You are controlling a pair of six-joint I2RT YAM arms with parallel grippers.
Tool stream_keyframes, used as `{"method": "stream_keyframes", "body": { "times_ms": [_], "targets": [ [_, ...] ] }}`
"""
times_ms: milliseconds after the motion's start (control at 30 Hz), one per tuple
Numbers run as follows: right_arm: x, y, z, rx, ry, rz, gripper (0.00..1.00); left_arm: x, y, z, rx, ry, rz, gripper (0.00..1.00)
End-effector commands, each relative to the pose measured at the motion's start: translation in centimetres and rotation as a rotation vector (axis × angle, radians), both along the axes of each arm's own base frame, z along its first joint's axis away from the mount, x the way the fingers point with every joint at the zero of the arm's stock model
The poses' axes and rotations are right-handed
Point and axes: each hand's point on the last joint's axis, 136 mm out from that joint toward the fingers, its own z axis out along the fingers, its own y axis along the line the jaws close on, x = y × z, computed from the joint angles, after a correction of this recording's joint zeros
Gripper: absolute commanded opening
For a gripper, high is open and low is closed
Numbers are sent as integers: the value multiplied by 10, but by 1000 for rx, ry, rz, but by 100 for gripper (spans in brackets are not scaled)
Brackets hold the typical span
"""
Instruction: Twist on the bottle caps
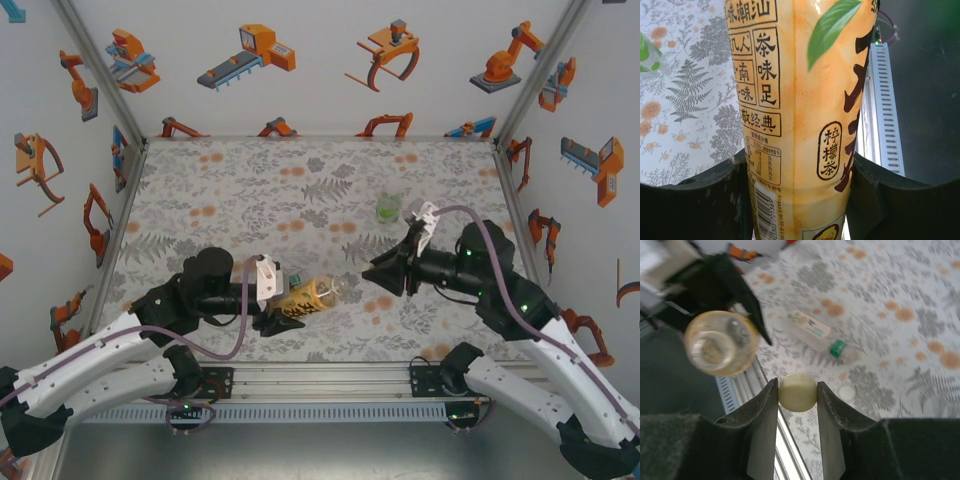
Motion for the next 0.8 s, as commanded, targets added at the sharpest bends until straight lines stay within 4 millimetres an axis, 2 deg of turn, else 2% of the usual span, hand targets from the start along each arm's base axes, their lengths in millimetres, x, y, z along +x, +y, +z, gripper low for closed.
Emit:
{"method": "stream_keyframes", "body": {
  "times_ms": [0, 267, 500, 767],
  "targets": [
    [-34, 6, 29, 91, -138, 187, 0, -10, 4, 12, 5, -51, -65, 0],
    [-55, 14, 32, 104, -206, 334, 0, -13, 6, 7, 29, -57, -85, 0],
    [-63, 20, 13, 28, -278, 409, 0, -10, 3, 1, 48, -36, -80, 0],
    [-65, 26, 2, -7, -292, 441, 0, -14, -4, -5, 62, -3, -122, 0]
  ]
}}
